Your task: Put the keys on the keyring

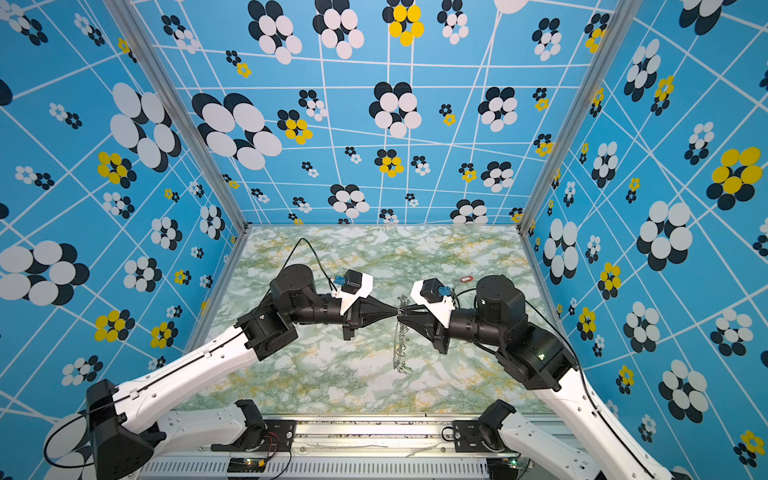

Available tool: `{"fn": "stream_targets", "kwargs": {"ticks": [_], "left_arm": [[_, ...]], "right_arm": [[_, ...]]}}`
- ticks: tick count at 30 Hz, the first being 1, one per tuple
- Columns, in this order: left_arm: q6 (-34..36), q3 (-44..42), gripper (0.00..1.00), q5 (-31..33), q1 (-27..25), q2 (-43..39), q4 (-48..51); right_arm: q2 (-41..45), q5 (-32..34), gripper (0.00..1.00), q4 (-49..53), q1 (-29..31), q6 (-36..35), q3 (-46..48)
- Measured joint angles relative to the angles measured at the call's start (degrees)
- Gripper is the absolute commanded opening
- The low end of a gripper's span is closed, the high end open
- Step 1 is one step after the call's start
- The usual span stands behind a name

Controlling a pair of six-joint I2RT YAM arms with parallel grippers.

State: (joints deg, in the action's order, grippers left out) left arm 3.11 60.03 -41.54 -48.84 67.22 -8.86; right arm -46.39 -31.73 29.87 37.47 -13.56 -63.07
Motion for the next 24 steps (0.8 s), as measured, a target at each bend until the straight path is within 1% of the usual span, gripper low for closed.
{"fn": "stream_targets", "kwargs": {"ticks": [2,5,10,16,20,24], "left_arm": [[0.09,0.0,0.0,0.24,0.0,-0.24,0.11],[0.24,0.0,0.0,0.46,0.0,-0.57,0.26],[0.61,0.0,0.0,0.46,0.0,-0.94,0.28],[0.61,0.0,0.0,0.44,0.0,-0.96,0.26],[0.59,0.0,0.0,0.42,0.0,-0.96,0.26],[0.59,0.0,0.0,0.42,0.0,-0.96,0.26]], "right_arm": [[0.2,0.31,0.3,0.42,0.0,-0.37,0.0],[0.79,1.25,0.3,1.31,0.11,-0.79,0.0],[1.6,1.84,0.24,1.62,0.26,-0.76,0.0],[1.66,2.05,0.22,1.22,0.26,-0.59,0.0],[1.64,2.03,0.15,0.94,0.26,-0.55,0.0],[1.6,1.97,0.12,0.52,0.26,-0.28,0.0]]}}
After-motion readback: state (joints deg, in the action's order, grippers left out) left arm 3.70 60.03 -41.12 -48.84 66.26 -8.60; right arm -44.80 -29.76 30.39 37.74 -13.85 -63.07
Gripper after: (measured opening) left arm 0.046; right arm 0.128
